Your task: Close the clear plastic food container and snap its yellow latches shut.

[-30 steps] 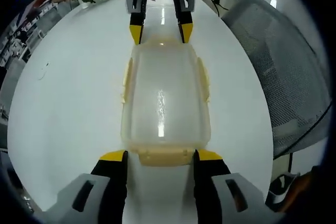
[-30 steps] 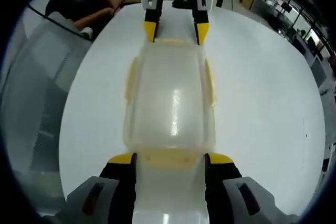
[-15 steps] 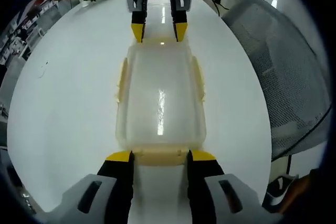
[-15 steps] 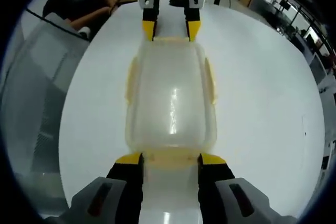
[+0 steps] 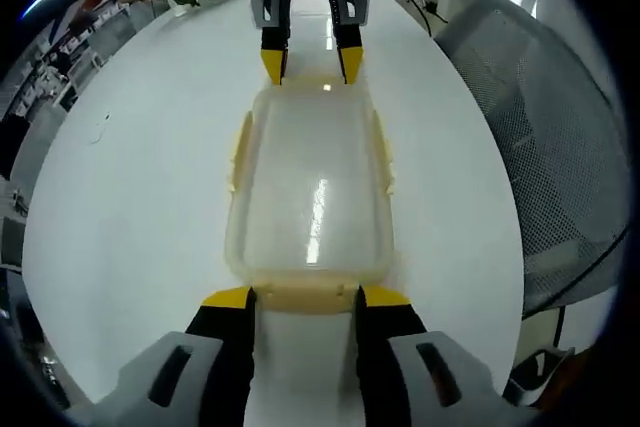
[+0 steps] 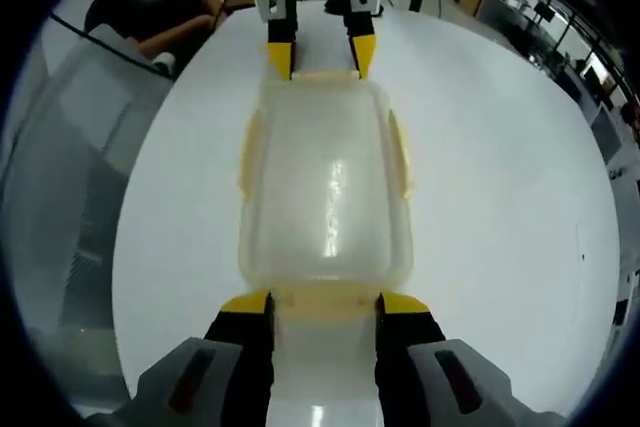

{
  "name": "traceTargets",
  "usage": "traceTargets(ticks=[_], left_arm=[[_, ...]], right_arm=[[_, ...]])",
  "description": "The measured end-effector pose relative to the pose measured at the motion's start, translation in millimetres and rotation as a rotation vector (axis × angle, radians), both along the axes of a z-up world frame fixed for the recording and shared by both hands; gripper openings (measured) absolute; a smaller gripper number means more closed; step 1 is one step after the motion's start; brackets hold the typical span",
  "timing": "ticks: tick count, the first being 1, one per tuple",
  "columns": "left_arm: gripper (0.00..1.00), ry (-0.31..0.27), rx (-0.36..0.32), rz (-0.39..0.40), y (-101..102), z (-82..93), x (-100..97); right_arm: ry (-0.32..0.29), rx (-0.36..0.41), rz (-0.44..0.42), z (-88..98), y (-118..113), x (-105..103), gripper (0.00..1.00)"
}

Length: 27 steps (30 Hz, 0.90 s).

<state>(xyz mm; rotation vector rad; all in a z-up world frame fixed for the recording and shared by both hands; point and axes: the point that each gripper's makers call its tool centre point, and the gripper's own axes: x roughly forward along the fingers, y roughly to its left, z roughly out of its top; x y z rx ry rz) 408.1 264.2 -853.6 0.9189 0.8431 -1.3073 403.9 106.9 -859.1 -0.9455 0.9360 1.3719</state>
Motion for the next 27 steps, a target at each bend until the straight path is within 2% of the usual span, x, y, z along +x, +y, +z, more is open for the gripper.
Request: traceTargets(ticks=[4, 9, 14, 19, 22, 27], left_arm=[[0.38, -0.003, 0.034, 0.002, -2, 0.0, -0.3], [0.38, -0.007, 0.008, 0.009, 0, 1.3, 0.1], [0.37, 0.001, 0.031, 0.007, -1, 1.6, 0.2], [0.38, 0.005, 0.029, 0.021, -1, 5.6, -0.8], [0.38, 0.014, 0.031, 0.023, 1, 7.4, -2.5], [0.38, -0.006, 0.037, 0.021, 1, 17.1, -1.7]], right_arm=[[-0.001, -0.003, -0.007, 0.1, 1, 1, 0.37], [0.001, -0.003, -0.011, 0.5, 2, 4, 0.37], [0.017, 0.010, -0.013, 2.2, 1, 3, 0.37], [0.004, 0.009, 0.002, 2.7, 0, 7, 0.37], [0.005, 0.013, 0.008, 6.6, 2, 4, 0.37], [-0.005, 0.018, 0.011, 17.9, 2, 4, 0.37]])
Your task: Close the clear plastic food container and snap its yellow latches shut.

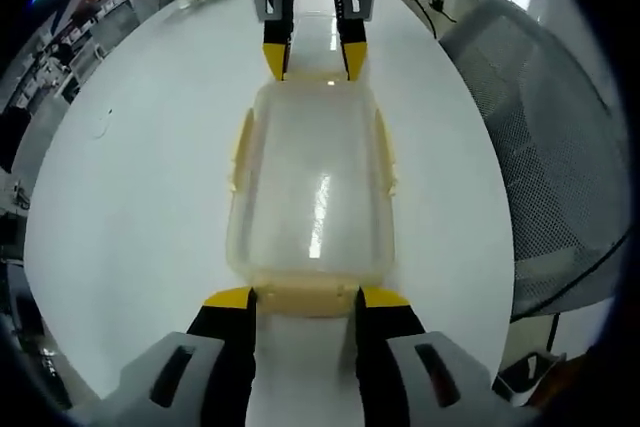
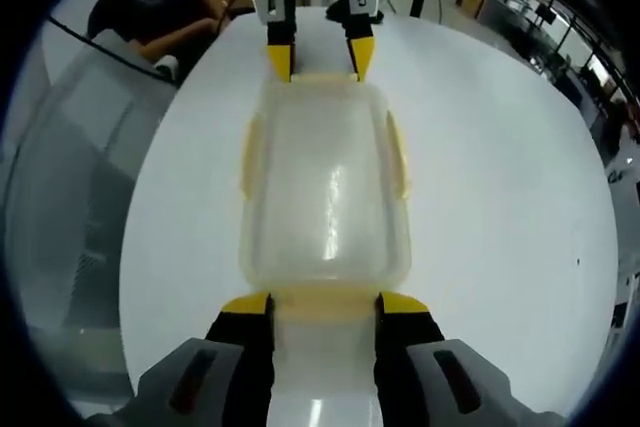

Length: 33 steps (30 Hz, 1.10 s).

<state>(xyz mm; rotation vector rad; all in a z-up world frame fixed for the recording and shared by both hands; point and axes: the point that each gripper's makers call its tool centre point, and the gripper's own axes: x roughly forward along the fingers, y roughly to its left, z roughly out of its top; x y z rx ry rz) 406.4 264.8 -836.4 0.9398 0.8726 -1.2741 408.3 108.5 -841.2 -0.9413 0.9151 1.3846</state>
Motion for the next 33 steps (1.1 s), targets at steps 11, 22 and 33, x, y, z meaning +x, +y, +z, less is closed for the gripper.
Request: traceTargets(ticks=[11, 22, 33], left_arm=[[0.38, -0.027, -0.019, -0.005, -15, 25.1, 3.9], [0.38, -0.032, -0.023, -0.017, -33, 43.9, 3.7], [0.38, -0.033, -0.030, -0.034, -52, 63.2, 1.8]], right_arm=[[-0.018, 0.016, -0.007, 27.1, -15, 0, 0.37], [-0.025, 0.022, -0.014, 47.6, -33, -4, 0.37], [-0.027, 0.029, -0.027, 61.4, -52, -7, 0.37]])
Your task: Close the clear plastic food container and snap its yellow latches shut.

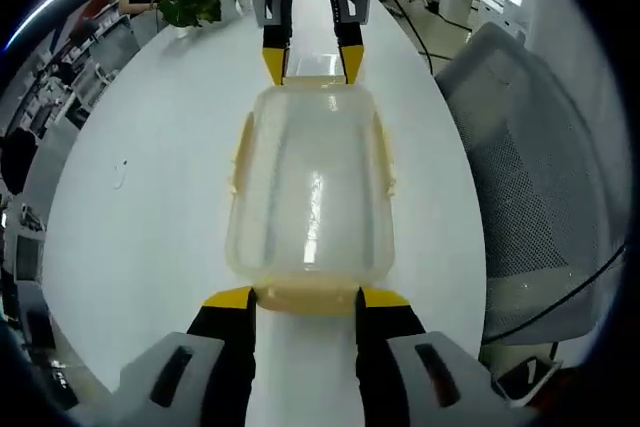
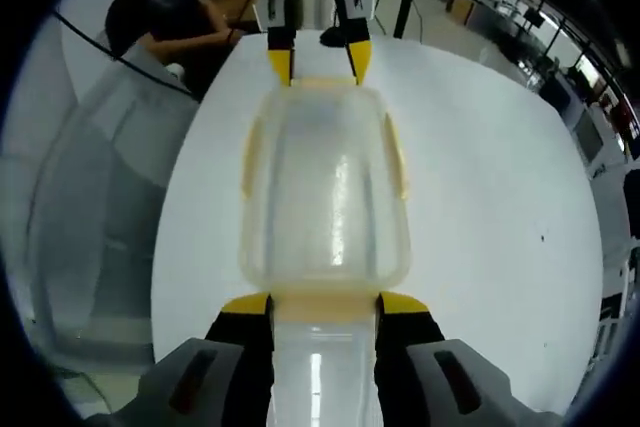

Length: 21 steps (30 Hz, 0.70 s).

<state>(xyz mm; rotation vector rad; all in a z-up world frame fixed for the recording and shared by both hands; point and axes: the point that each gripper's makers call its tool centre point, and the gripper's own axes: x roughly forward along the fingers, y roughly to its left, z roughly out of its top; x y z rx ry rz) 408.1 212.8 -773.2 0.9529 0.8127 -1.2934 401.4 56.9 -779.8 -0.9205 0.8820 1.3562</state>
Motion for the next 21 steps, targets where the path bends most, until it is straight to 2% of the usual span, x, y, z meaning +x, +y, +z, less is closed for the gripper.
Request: traceTargets(ticks=[5, 21], left_arm=[[0.38, 0.007, 0.000, -0.004, -10, 4.9, -0.4], [0.38, 0.007, -0.004, -0.030, -46, 15.8, -3.0]], right_arm=[[0.000, 0.011, -0.008, 7.9, -10, 0, 0.37], [0.005, 0.014, -0.023, 13.7, -46, -5, 0.37]])
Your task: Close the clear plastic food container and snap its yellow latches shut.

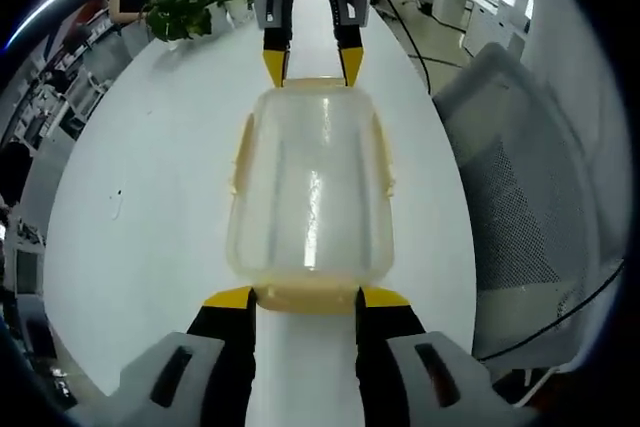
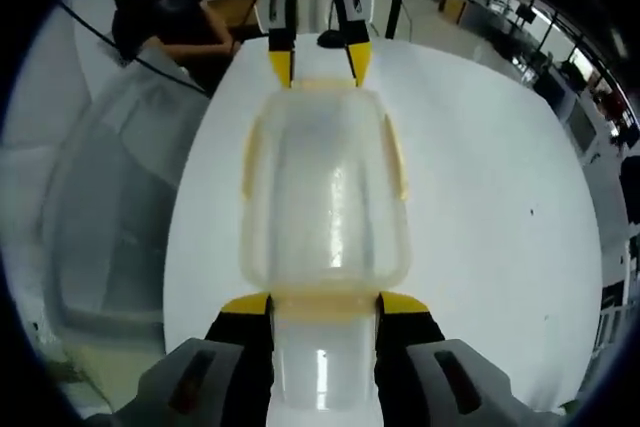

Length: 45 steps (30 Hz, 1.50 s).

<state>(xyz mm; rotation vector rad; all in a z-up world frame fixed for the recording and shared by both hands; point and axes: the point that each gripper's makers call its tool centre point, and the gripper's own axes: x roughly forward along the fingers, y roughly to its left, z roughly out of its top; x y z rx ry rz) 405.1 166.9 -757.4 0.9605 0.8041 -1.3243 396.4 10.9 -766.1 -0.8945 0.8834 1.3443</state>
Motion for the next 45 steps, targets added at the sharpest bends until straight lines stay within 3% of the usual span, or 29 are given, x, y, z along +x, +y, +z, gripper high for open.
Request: traceTargets(ticks=[45], left_arm=[[0.38, 0.013, -0.032, 0.009, -81, -2.4, -10.2]], right_arm=[[-0.003, -0.027, 0.017, -3.3, -82, -5, 0.37]])
